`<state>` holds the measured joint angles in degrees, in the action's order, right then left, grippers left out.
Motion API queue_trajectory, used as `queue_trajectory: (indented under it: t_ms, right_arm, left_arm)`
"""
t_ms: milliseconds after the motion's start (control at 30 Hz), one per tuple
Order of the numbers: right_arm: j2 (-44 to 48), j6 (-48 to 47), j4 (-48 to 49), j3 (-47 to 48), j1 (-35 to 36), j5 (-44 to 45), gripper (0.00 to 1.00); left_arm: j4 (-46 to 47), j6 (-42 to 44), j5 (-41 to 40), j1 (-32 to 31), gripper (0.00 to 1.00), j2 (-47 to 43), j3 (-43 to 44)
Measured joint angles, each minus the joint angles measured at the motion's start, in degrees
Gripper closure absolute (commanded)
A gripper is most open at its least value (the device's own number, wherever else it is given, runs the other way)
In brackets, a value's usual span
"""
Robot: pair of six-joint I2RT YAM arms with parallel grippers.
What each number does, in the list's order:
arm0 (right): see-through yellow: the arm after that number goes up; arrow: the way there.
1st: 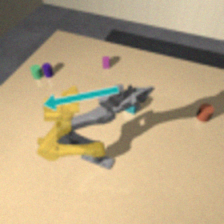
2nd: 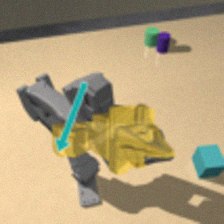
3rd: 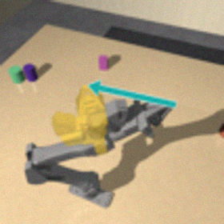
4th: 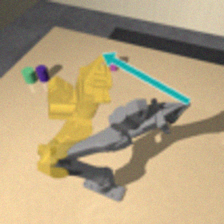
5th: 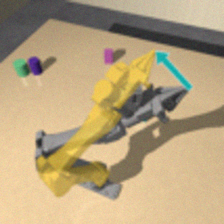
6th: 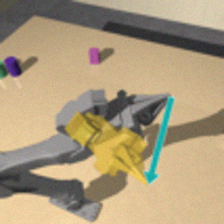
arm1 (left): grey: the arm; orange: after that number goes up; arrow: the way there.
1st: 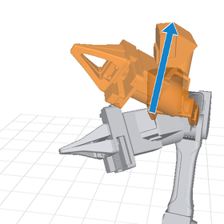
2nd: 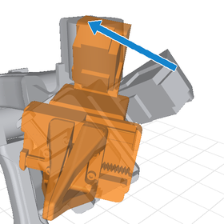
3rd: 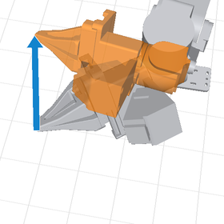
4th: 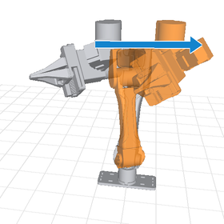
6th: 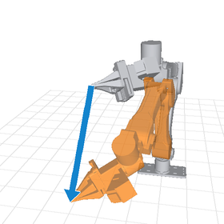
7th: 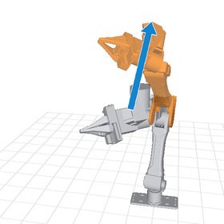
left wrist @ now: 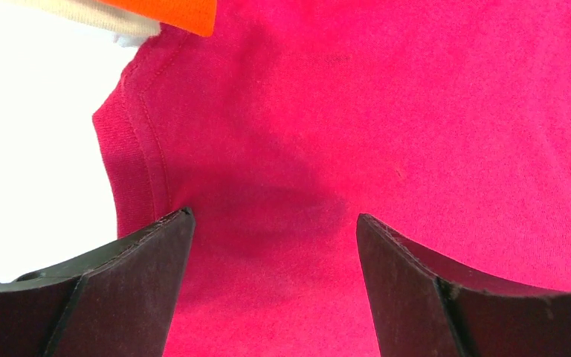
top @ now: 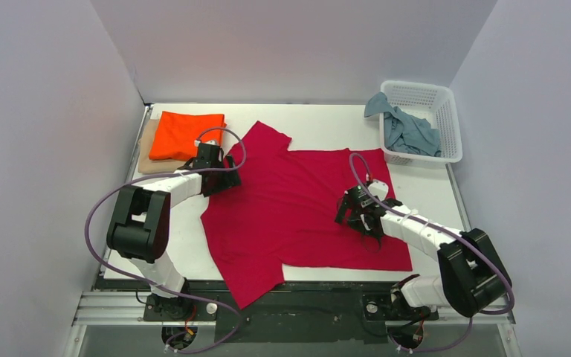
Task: Fold and stack the t-shirts
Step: Flatten out the tshirt, then grab the side of the flattened tshirt closest away from the robot with both arms
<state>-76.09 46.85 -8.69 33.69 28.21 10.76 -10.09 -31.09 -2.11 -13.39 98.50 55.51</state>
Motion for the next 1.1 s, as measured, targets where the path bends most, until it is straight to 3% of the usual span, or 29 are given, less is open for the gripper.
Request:
queue_trajectory:
  t_ms: [267,500,667,767,933,1100]
  right_arm:
    - [3.56,-1.29,-11.32,6.32,-0.46,3.04,0.01]
    - [18.78,0.52,-16.48,7.08,-5.77,6.93,0.0]
    - [32.63,3.98,-22.93,0.48,-14.21,8.37,0.0]
    - [37.42,5.73,-26.64,-2.71,-16.74,8.81,0.01]
    - [38.1,7.61,-30.69,-5.44,-19.08,8.76,0.04]
    - [37.92,8.24,-31.98,-5.92,-20.26,8.76,0.07]
  left_arm:
    - [-4.07,0.22,-1.14,0.0,0.09,-2.78,1.05]
    - [-14.08,-4.13,-8.26,-3.37,0.09,-15.78,6.03]
    - [-23.41,-12.17,-11.52,-13.92,0.09,-30.05,1.16]
    - [-31.95,-18.38,-12.39,-24.17,0.12,-37.18,-5.79]
    - [-45.83,-28.09,-10.1,-38.84,0.23,-45.9,-15.8]
    - [-45.33,-35.01,-4.83,-52.52,0.34,-50.95,-21.09]
